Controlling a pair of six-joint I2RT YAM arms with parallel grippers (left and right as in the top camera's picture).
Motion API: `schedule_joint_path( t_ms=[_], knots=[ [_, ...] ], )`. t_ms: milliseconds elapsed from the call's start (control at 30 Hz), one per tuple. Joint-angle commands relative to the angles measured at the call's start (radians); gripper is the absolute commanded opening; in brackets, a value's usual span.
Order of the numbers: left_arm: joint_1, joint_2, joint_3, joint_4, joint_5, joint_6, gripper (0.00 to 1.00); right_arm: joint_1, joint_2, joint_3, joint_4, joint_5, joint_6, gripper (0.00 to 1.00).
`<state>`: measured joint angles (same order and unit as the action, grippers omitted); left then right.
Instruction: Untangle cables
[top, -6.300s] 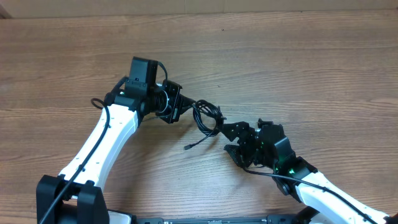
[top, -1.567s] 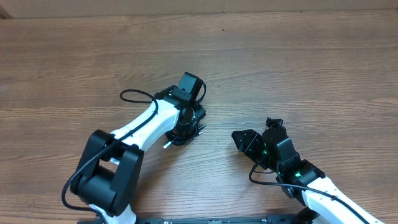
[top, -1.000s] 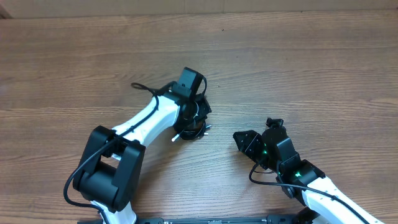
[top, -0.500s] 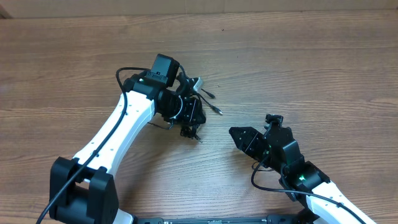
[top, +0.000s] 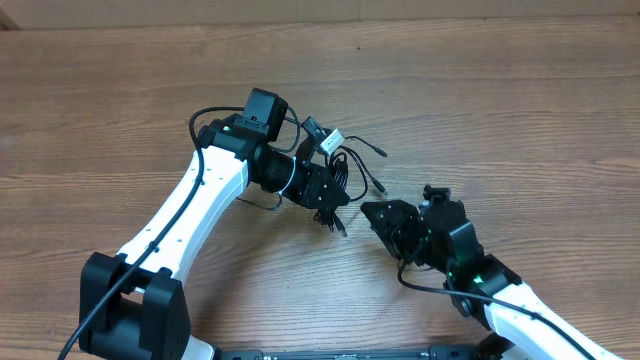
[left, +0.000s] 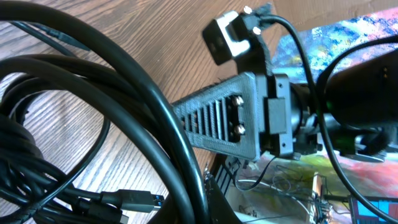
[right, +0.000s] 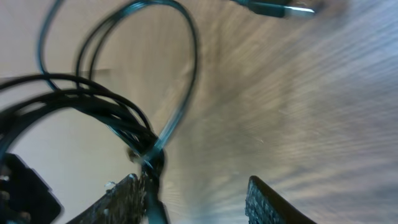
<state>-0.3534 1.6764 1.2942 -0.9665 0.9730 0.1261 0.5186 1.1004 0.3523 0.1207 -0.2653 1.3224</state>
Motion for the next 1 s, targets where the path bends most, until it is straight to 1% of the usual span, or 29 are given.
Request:
schedule_joint_path(
  t_ms=[0,67,133,200,300,333,367,400,433,467,533,567,600,733,767,800,833,867,900,933,967],
  knots=[
    [-0.008,-0.020,0.023,0.002,0.050,0.035,0.04,-0.002,0.063,0.009,0.112,-0.007,0.065,0.52],
    [-0.008,-0.020,0.023,0.003,0.058,0.035,0.04,-0.002,0.111,0.009,0.198,-0.008,0.069,0.50],
    [-0.008,-0.020,0.023,0.012,0.092,0.036,0.04,0.005,0.142,0.009,0.245,-0.005,0.069,0.48],
    [-0.008,-0.020,0.023,0.037,0.129,0.035,0.04,0.018,0.179,0.009,0.292,-0.005,0.099,0.42],
    [-0.008,-0.020,0.023,0.056,0.153,0.035,0.04,0.048,0.216,0.009,0.321,0.032,0.129,0.37],
    [-0.008,-0.020,0.023,0.056,0.154,0.035,0.04,0.060,0.228,0.009,0.320,0.059,0.129,0.29],
    [-0.008,-0.020,0.023,0.055,0.151,0.037,0.04,0.064,0.236,0.009,0.319,0.085,0.125,0.17],
    [-0.008,-0.020,0.023,0.055,0.149,0.047,0.04,0.064,0.237,0.009,0.319,0.096,0.109,0.10],
    [-0.008,-0.020,0.023,0.054,0.134,0.079,0.04,0.060,0.235,0.009,0.320,0.111,0.050,0.04],
    [-0.008,-0.020,0.023,0.054,0.112,0.089,0.04,0.053,0.231,0.009,0.320,0.111,0.007,0.04],
    [-0.007,-0.020,0.023,0.054,0.006,0.091,0.04,0.025,0.213,0.009,0.303,0.113,-0.131,0.04],
    [-0.007,-0.020,0.023,0.054,-0.067,0.091,0.04,0.006,0.197,0.009,0.276,0.117,-0.159,0.04],
    [-0.007,-0.020,0.023,0.054,-0.095,0.091,0.04,-0.020,0.174,0.009,0.234,0.119,-0.174,0.04],
    [-0.007,-0.020,0.023,0.064,-0.084,0.092,0.04,-0.085,0.099,0.009,0.133,0.082,-0.176,0.04],
    [-0.007,-0.020,0.023,0.072,-0.084,0.092,0.04,-0.088,0.091,0.009,0.135,0.051,-0.176,0.05],
    [-0.007,-0.020,0.023,0.079,-0.079,0.091,0.04,-0.088,0.085,0.009,0.144,-0.005,-0.175,0.25],
    [-0.007,-0.020,0.023,0.087,-0.050,0.091,0.04,-0.085,0.085,0.009,0.159,-0.073,-0.159,0.50],
    [-0.007,-0.020,0.023,0.091,-0.018,0.091,0.04,-0.082,0.088,0.009,0.156,-0.098,-0.121,0.56],
    [-0.007,-0.020,0.023,0.093,0.020,0.092,0.04,-0.080,0.090,0.009,0.153,-0.104,-0.083,0.59],
    [-0.007,-0.020,0.023,0.093,0.052,0.092,0.04,-0.075,0.096,0.009,0.153,-0.098,-0.022,0.66],
    [-0.007,-0.020,0.023,0.093,0.076,0.092,0.04,-0.074,0.101,0.009,0.154,-0.093,0.016,0.71]
  ],
)
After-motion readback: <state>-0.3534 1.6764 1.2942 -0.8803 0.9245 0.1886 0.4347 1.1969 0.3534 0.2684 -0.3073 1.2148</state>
